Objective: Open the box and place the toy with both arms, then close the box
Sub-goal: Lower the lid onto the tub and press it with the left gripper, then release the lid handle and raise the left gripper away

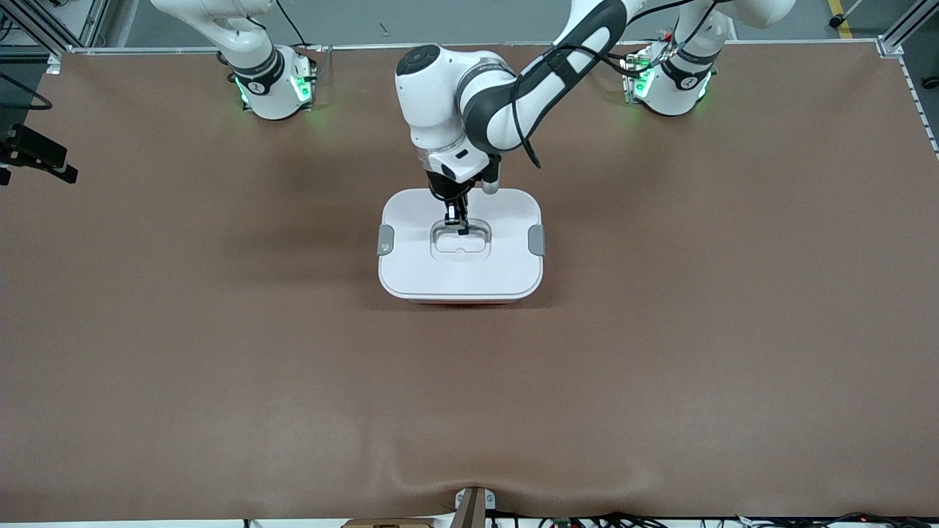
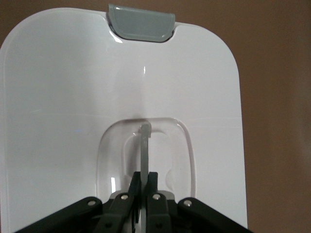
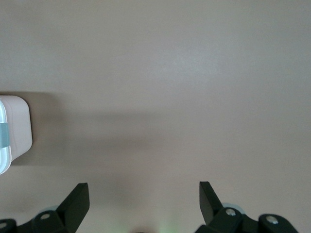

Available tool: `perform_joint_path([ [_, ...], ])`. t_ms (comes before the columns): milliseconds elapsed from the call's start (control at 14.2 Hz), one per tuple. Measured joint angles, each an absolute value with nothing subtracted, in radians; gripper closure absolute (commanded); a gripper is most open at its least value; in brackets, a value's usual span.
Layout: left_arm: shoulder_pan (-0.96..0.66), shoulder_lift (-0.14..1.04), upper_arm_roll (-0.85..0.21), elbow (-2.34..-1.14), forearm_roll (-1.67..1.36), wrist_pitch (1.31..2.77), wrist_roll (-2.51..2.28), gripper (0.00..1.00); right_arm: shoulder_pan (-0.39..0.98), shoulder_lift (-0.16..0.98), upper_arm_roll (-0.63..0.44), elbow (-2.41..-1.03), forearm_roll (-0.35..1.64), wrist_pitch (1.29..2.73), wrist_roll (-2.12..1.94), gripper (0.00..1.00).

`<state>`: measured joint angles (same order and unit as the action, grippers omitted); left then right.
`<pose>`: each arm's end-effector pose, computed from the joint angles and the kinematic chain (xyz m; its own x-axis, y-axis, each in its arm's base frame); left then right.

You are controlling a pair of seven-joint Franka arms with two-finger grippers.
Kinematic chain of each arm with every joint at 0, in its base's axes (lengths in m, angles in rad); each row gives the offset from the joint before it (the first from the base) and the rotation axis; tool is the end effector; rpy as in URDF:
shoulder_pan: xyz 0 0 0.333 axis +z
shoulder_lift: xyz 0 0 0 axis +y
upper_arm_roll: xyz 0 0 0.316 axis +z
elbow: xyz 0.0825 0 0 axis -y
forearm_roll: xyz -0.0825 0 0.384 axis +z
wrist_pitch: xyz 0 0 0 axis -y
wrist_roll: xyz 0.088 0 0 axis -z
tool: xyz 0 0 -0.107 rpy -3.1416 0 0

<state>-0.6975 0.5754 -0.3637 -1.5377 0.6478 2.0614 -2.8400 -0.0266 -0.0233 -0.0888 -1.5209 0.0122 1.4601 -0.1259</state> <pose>0.4030 -0.5740 0.3384 0.0237 0.9880 0.1528 0.9406 -0.0738 0.3314 0.5325 -0.0610 0.6509 0.9993 0.0120 -0.0355 0.0113 -0.9998 -0.0188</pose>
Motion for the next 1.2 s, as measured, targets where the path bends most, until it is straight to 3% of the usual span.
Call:
perform_joint_path([
  [70, -0.697, 0.575, -0.364, -1.538, 0.648, 2.061, -2.840, 0.35, -0.027, -0.023, -0.089, -1.521, 0.012, 1.460, -0.126, 0.00],
  [141, -0.697, 0.575, -0.364, -1.538, 0.648, 2.061, -2.840, 0.00, -0.027, -0.023, -0.089, -1.521, 0.012, 1.460, -0.126, 0.00],
  [563, -0.680, 0.535, -0.363, -1.529, 0.623, 2.052, -2.781, 0.00, -0.033, -0.023, -0.091, -1.521, 0.012, 1.460, -0.126, 0.00],
  [915, -0.577, 0.367, -0.364, -1.511, 0.429, 1.950, -2.574, 0.00, -0.034, -0.023, -0.090, -1.521, 0.012, 1.460, -0.126, 0.00],
  [1196, -0.398, 0.255, -0.362, -1.510, 0.274, 1.910, -2.118, 0.00, -0.034, -0.023, -0.090, -1.521, 0.012, 1.460, -0.126, 0.00],
])
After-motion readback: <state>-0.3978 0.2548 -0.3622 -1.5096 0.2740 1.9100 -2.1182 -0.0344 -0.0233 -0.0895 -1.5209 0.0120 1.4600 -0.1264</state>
